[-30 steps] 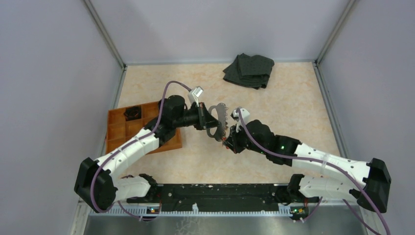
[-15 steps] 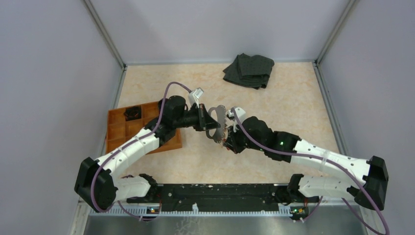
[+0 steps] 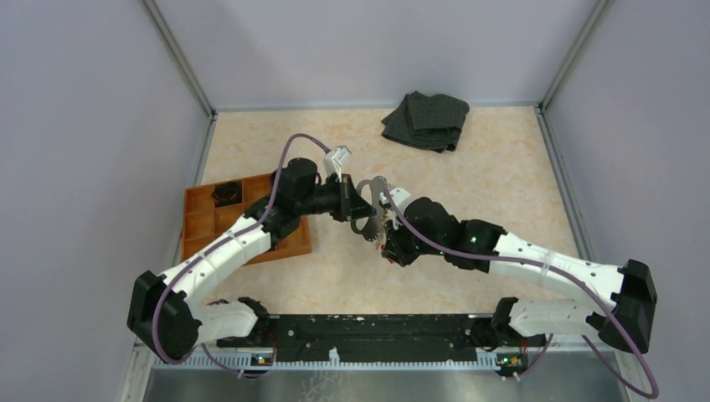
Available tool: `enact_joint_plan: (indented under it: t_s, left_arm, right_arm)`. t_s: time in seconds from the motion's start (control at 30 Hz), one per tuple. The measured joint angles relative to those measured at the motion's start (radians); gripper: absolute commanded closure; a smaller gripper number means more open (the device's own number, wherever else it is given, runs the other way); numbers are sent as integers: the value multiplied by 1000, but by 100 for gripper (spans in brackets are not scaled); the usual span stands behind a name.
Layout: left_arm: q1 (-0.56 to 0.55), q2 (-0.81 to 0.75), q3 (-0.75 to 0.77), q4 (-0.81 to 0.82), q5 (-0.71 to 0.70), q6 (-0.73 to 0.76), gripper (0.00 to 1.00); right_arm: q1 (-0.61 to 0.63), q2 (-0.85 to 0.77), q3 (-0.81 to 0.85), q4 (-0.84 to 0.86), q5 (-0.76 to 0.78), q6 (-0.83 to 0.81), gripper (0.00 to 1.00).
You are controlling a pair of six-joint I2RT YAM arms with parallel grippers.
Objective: Remove the keys from the keyring
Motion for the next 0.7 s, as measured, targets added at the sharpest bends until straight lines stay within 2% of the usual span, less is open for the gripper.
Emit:
enact_joint_plan:
  t_s: [0.7]
  left_arm:
    - [-29,0,29,-37,51,73,100]
  right_arm:
    - [0,45,48,-6,-4,-5,100]
